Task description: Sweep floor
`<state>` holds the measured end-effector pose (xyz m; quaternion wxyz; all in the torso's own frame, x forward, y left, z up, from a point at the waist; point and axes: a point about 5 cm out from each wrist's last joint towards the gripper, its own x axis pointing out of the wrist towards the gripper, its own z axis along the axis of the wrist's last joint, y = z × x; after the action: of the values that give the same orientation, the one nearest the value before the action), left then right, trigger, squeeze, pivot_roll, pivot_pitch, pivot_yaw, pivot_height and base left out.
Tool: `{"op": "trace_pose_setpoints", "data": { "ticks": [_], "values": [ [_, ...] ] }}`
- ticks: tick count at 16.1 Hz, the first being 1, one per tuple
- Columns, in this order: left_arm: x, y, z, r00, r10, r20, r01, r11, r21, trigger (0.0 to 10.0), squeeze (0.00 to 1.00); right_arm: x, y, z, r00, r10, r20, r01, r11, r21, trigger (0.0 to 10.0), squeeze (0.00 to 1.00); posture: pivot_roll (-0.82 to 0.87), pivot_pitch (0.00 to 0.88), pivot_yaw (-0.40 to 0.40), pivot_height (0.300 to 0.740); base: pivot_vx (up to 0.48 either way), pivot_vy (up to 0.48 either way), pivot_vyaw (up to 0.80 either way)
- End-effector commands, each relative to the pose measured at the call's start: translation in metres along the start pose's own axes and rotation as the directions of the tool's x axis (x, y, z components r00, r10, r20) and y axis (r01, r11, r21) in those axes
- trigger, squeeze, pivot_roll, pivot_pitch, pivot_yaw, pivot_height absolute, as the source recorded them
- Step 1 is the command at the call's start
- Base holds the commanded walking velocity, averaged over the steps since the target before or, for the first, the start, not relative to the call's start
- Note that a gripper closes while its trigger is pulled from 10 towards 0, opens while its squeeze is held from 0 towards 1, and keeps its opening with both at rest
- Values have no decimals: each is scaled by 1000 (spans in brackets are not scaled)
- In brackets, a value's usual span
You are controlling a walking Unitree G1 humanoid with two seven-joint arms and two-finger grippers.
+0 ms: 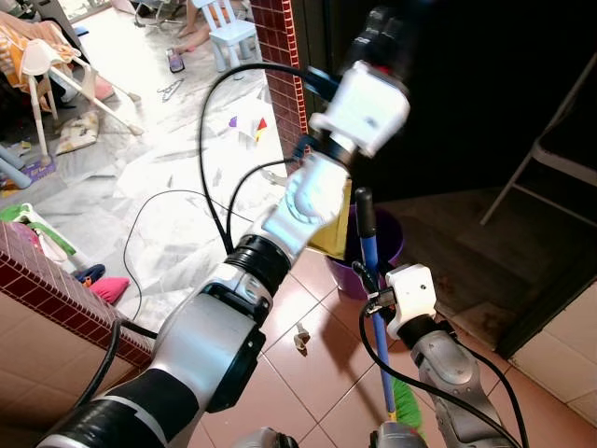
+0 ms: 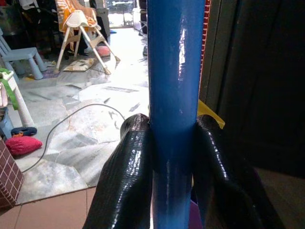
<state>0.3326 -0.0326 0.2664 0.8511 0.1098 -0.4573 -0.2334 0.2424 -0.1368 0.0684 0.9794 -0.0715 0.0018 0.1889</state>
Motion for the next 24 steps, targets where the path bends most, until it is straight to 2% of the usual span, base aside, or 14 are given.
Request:
{"op": "trace_pose_setpoints", "data": {
  "ticks": [1, 3, 6, 11, 12, 13, 14, 16, 17, 19, 20, 21, 23, 24],
  "values": [
    [1, -16, 14, 991, -81, 102, 80, 997, 12, 10000, 0, 5, 6, 13, 998, 5, 70, -6, 1000, 18, 10000, 0, -264, 0, 208, 740, 0, 0, 0],
    [-8, -35, 22, 970, -165, 177, 164, 986, 20, 10000, 0, 5, 6, 13, 997, 4, 71, -6, 1000, 19, 10000, 0, -266, 0, 208, 740, 0, 0, 0],
    [-10, -43, 17, 980, -144, 135, 149, 988, -28, 10000, 0, 5, 6, 13, 997, 4, 71, -5, 1000, 20, 10000, 0, -270, 0, 212, 740, 0, 0, 0],
    [2, -13, 6, 999, 34, 43, -35, 999, 10, 10000, 0, 6, 6, 13, 997, 3, 72, -4, 1000, 18, 10000, 0, -266, 0, 208, 740, 0, 0, 0],
    [4, 4, -4, 994, 104, -27, -103, 994, 32, 10000, 0, 7, 5, 13, 997, 6, 72, -8, 1000, 16, 10000, 0, -265, 0, 203, 740, 0, 0, 0],
    [4, 44, -21, 946, 280, -164, -275, 960, 54, 10000, 0, 7, 5, 12, 997, 15, 69, -16, 1000, 11, 10000, 0, -264, 0, 198, 740, 0, 0, 0],
    [3, 62, -24, 918, 348, -190, -340, 938, 75, 10000, 0, 8, 5, 12, 997, 19, 68, -20, 1000, 8, 10000, 0, -263, 0, 196, 740, 0, 0, 0],
    [-1, 117, -24, 849, 501, -170, -480, 864, 150, 10000, 0, 8, 3, 10, 998, 26, 63, -26, 1000, 7, 10000, 0, -247, 0, 179, 740, 0, 0, 0],
    [-4, 144, -18, 825, 553, -118, -522, 825, 214, 10000, 0, 9, 2, 9, 998, 36, 58, -36, 999, 3, 10000, 0, -235, 0, 170, 740, 0, 0, 0],
    [-14, 174, -15, 807, 583, -96, -536, 790, 298, 10000, 0, 11, 2, 7, 997, 54, 50, -54, 999, -1, 10000, 0, -216, 0, 154, 740, 0, 0, 0],
    [-21, 182, -18, 799, 591, -115, -532, 782, 325, 10000, 0, 11, 2, 7, 997, 59, 48, -59, 998, -1, 10000, 0, -212, 0, 151, 740, 0, 0, 0],
    [-45, 189, -33, 774, 596, -212, -504, 783, 364, 10000, 0, 12, 1, 5, 997, 68, 42, -68, 998, -2, 10000, 0, -201, 0, 143, 740, 0, 0, 0],
    [-87, 175, -58, 732, 574, -366, -444, 810, 383, 10000, 0, 13, 0, 4, 996, 78, 36, -78, 997, -3, 10000, 0, -196, 0, 134, 740, 0, 0, 0],
    [-94, 171, -62, 722, 569, -394, -438, 816, 377, 10000, 0, 13, -1, 4, 996, 78, 36, -78, 997, -3, 10000, 0, -193, 0, 133, 740, 0, 0, 0]
  ]
}}
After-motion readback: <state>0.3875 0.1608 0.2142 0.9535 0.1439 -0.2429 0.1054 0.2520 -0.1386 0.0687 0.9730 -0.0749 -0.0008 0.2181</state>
